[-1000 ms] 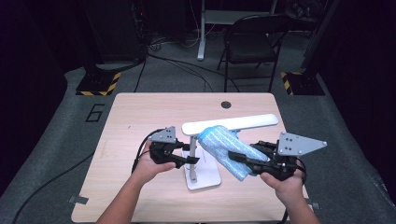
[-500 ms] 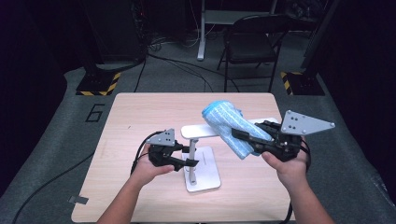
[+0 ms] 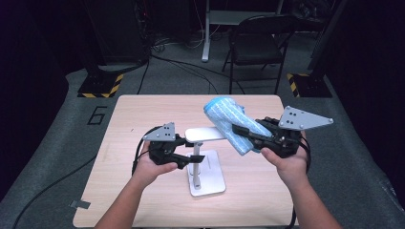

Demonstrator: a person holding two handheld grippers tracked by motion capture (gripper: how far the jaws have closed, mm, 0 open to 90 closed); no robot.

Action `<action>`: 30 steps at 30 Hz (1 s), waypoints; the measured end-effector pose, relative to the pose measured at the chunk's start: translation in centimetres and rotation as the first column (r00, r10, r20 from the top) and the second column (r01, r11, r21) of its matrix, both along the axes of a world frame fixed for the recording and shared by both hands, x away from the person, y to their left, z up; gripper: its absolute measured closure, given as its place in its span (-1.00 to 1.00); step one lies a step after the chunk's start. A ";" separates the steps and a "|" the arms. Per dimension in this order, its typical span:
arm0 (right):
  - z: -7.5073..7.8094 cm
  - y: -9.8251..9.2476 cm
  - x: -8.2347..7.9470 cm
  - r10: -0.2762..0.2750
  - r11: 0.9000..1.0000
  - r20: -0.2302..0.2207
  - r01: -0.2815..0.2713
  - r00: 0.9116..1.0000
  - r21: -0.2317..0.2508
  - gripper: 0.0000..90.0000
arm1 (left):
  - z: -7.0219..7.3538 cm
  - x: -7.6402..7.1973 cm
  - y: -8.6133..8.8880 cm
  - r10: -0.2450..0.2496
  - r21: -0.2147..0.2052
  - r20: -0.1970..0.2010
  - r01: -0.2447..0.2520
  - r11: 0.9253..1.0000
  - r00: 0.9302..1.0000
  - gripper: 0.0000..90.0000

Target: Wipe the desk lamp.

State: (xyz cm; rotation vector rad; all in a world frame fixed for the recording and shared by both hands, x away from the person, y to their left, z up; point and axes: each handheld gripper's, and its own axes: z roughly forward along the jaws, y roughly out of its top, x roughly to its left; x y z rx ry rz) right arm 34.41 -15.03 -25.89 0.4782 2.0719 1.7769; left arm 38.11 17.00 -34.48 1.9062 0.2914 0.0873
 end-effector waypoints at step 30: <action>-0.4 5.7 0.9 0.018 0.999 -0.071 -0.021 0.997 -0.048 0.54 | -0.4 0.0 -0.3 0.000 -0.048 0.018 0.001 0.999 1.000 0.14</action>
